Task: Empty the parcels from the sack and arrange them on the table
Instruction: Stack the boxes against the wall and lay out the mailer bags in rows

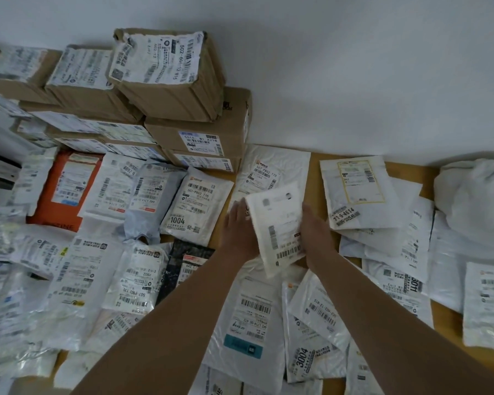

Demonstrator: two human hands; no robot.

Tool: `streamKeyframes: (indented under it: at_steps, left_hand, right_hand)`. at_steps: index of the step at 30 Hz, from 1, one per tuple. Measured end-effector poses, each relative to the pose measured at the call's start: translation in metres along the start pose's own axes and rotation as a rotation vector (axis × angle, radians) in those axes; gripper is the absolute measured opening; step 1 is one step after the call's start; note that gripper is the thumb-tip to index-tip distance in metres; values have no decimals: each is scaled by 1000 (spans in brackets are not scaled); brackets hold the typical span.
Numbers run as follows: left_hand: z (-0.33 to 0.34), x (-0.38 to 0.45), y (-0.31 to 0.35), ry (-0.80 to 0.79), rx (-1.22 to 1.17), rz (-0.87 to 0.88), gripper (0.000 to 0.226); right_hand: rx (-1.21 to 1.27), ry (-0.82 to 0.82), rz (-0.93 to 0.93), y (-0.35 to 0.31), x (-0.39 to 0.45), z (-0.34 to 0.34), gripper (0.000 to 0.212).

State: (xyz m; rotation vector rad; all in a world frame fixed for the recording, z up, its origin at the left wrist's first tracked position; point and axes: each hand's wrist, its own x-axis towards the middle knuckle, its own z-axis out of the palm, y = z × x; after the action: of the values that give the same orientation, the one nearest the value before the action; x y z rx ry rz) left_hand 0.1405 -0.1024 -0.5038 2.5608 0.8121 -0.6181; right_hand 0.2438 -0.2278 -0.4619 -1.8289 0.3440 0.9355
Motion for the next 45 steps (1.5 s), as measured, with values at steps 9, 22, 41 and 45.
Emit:
streamKeyframes:
  at_steps: [9, 22, 41, 45]
  left_hand:
    - [-27, -38, 22, 235, -1157, -217, 25]
    - [-33, -59, -44, 284, -911, -457, 49]
    - [-34, 7, 34, 166, -626, -51, 61]
    - [-22, 13, 22, -27, -111, 24, 66]
  right_hand:
    - [-206, 14, -138, 0, 1, 5, 35]
    - [-405, -400, -188, 17, -18, 45, 10]
    - [-54, 127, -316, -40, 32, -8, 48]
    - [-332, 221, -361, -47, 47, -12, 54]
